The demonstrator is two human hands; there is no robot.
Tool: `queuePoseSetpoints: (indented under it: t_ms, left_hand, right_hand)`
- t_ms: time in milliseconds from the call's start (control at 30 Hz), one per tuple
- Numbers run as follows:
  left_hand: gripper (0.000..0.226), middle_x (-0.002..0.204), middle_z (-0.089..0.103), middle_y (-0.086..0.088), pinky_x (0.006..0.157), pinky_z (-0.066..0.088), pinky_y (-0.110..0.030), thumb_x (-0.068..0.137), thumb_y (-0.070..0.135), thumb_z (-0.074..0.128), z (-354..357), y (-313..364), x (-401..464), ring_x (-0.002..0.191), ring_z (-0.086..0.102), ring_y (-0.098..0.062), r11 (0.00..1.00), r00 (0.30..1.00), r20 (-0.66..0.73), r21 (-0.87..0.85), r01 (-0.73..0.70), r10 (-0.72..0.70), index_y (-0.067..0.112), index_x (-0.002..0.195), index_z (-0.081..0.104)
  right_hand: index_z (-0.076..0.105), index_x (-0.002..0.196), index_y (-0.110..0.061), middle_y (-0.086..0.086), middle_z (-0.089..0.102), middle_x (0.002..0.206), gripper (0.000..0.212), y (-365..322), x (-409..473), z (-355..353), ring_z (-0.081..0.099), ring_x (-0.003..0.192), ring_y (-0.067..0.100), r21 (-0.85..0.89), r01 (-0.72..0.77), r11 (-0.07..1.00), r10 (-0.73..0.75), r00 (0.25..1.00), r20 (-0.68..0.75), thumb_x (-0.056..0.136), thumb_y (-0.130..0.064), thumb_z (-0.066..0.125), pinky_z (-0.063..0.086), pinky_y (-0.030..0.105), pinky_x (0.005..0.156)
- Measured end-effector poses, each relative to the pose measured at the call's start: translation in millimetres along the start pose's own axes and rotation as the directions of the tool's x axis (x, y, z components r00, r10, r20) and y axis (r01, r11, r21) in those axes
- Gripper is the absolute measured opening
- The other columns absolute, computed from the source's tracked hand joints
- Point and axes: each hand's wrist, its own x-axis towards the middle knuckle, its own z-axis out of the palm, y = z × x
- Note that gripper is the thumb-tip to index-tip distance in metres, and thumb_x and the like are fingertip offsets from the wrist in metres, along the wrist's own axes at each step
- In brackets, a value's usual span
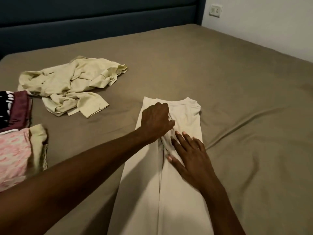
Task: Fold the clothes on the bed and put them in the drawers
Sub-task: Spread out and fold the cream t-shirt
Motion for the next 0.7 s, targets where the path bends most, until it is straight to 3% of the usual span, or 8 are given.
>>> queuePoseSetpoints:
  t_ms: [100, 233, 300, 367, 433, 467, 600, 700]
  left_hand:
    - [0.033, 0.108, 0.070, -0.006, 0.072, 0.036, -0.031, 0.083, 0.039, 0.071, 12.0, -5.1, 9.9, 0.101, 0.067, -0.029, 0.994, 0.995, 0.102, 0.108, 0.005, -0.016, 0.014, 0.104, 0.065]
    - [0.028, 0.093, 0.068, -0.004, 0.070, 0.041, -0.030, 0.081, 0.040, 0.068, 21.2, -28.2, 0.4, 0.087, 0.065, -0.027, 0.966, 0.962, 0.148, -0.084, 0.245, -0.231, 0.015, 0.089, 0.060]
    - [0.033, 0.077, 0.071, -0.002, 0.065, 0.048, -0.031, 0.082, 0.043, 0.067, 20.6, -41.8, -5.7, 0.073, 0.067, -0.022, 0.848, 0.905, 0.232, -0.325, 0.419, -0.358, 0.010, 0.078, 0.065]
    - [0.029, 0.064, 0.073, -0.006, 0.060, 0.054, -0.031, 0.079, 0.034, 0.066, 15.3, -52.0, -11.1, 0.061, 0.072, -0.025, 0.638, 0.836, 0.338, -0.541, 0.548, -0.431, 0.007, 0.072, 0.072]
    - [0.022, 0.064, 0.074, -0.010, 0.050, 0.051, -0.027, 0.075, 0.022, 0.064, 12.4, -61.4, -14.5, 0.060, 0.075, -0.028, 0.498, 0.780, 0.428, -0.604, 0.622, -0.456, 0.002, 0.071, 0.073]
    - [0.021, 0.065, 0.074, -0.010, 0.048, 0.047, -0.025, 0.074, 0.020, 0.064, 10.9, -65.6, -17.0, 0.061, 0.075, -0.028, 0.480, 0.767, 0.452, -0.602, 0.639, -0.454, 0.001, 0.071, 0.074]
    - [0.020, 0.063, 0.074, -0.004, 0.057, 0.053, -0.029, 0.076, 0.021, 0.065, 7.8, -74.9, -24.7, 0.061, 0.075, -0.024, 0.595, 0.808, 0.406, -0.547, 0.589, -0.426, 0.006, 0.070, 0.076]
    - [0.010, 0.077, 0.073, 0.006, 0.069, 0.052, -0.031, 0.079, 0.027, 0.068, 12.5, -76.2, -30.0, 0.077, 0.071, -0.022, 0.838, 0.908, 0.085, -0.357, 0.412, -0.410, 0.018, 0.081, 0.071]
  right_hand:
    - [0.039, 0.158, -0.032, 0.000, 0.026, 0.169, 0.066, 1.0, -1.0, -1.0, 0.019, 0.158, 0.019, 0.024, 0.018, 1.000, -0.018, 1.000, 0.023, 0.105, -0.068, 0.024, 0.027, 0.048, 0.121]
    - [0.035, 0.158, -0.042, 0.001, 0.024, 0.170, 0.059, -1.2, -1.8, -6.4, 0.017, 0.158, 0.021, 0.061, 0.067, 0.996, -0.070, 0.997, 0.035, 0.105, -0.068, 0.027, 0.027, 0.049, 0.120]
    - [0.034, 0.157, -0.047, -0.006, 0.020, 0.171, 0.053, -0.8, -2.2, -7.9, 0.012, 0.159, 0.019, 0.073, 0.102, 0.992, -0.104, 0.994, 0.025, 0.107, -0.062, 0.029, 0.025, 0.048, 0.121]
    - [0.037, 0.156, -0.047, -0.011, 0.022, 0.170, 0.049, -0.7, -2.2, -8.1, 0.011, 0.159, 0.018, 0.079, 0.128, 0.989, -0.129, 0.992, 0.012, 0.108, -0.055, 0.034, 0.026, 0.048, 0.120]
    - [0.041, 0.154, -0.045, -0.013, 0.024, 0.169, 0.047, -0.4, -1.8, -8.1, 0.012, 0.159, 0.017, 0.097, 0.142, 0.985, -0.144, 0.990, 0.007, 0.108, -0.048, 0.037, 0.029, 0.050, 0.118]
    - [0.044, 0.153, -0.044, -0.014, 0.025, 0.168, 0.046, -0.6, -1.6, -8.5, 0.013, 0.159, 0.017, 0.121, 0.150, 0.981, -0.152, 0.988, 0.006, 0.108, -0.045, 0.038, 0.030, 0.051, 0.117]
    - [0.056, 0.145, -0.040, -0.018, 0.031, 0.165, 0.041, -2.7, -1.4, -10.6, 0.019, 0.157, 0.015, 0.256, 0.169, 0.952, -0.164, 0.986, -0.040, 0.106, -0.037, 0.042, 0.030, 0.049, 0.115]
    - [0.054, 0.148, -0.031, -0.019, 0.036, 0.163, 0.043, -5.3, -2.0, -14.6, 0.025, 0.155, 0.011, 0.359, 0.167, 0.918, -0.136, 0.985, -0.110, 0.105, -0.029, 0.050, 0.030, 0.047, 0.116]
